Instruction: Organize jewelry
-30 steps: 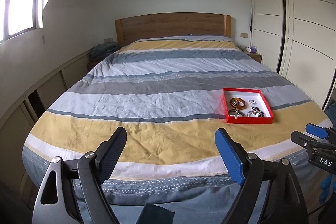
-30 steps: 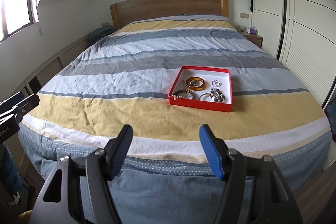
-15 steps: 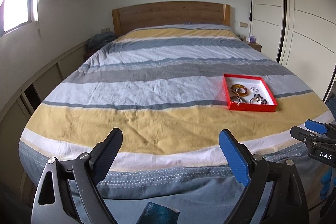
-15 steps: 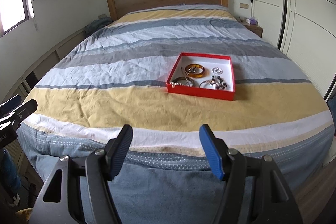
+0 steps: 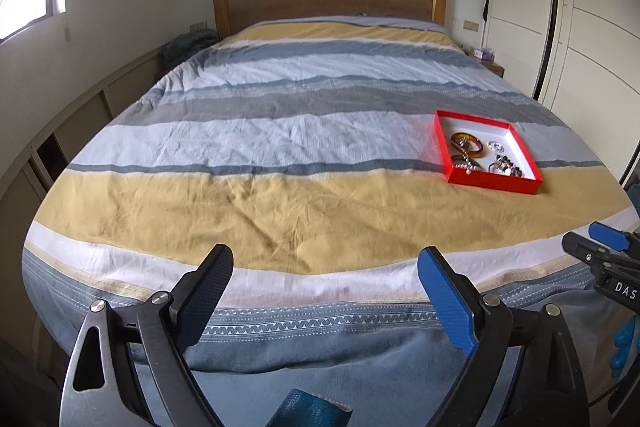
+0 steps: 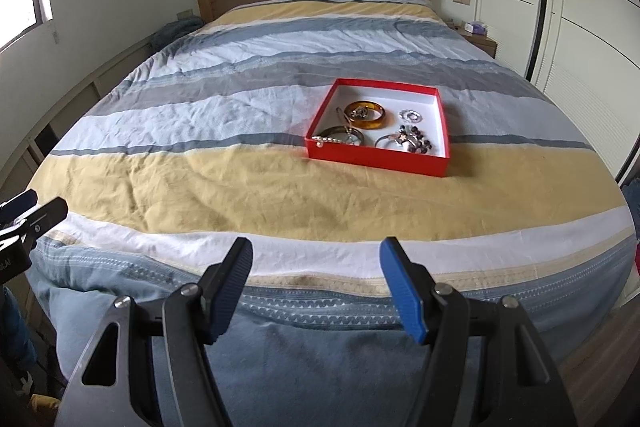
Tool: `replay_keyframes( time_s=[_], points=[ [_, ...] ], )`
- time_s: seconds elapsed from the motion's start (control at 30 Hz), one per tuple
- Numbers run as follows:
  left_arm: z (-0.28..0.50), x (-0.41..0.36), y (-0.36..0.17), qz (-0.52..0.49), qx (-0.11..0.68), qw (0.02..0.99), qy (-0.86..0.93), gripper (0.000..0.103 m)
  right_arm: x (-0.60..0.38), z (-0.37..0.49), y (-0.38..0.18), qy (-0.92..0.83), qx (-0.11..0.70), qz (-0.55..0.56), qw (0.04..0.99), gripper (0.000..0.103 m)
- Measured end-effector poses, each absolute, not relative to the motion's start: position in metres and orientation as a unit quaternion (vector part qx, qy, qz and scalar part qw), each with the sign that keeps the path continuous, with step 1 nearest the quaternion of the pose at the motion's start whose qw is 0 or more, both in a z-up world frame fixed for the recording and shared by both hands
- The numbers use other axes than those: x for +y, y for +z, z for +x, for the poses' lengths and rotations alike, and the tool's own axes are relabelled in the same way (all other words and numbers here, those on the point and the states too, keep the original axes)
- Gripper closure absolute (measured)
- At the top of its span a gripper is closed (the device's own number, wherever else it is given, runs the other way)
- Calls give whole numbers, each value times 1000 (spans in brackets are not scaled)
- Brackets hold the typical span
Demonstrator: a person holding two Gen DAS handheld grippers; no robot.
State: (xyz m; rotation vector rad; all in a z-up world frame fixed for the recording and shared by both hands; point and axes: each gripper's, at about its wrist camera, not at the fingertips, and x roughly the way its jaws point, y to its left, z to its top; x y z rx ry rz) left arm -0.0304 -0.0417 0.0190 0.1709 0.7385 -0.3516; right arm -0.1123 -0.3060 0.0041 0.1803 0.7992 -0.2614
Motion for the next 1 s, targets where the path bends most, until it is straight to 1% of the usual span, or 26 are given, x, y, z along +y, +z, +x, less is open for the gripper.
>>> replay_keyframes(
  time_s=[0.4, 1.0],
  points=[
    [-4, -44, -8, 87, 394, 901, -161, 10, -331, -98, -21, -157, 404, 103, 895, 38],
    [8, -48, -16, 96, 404, 896, -157, 10, -339, -90, -37, -158, 414, 106, 890, 36]
  ],
)
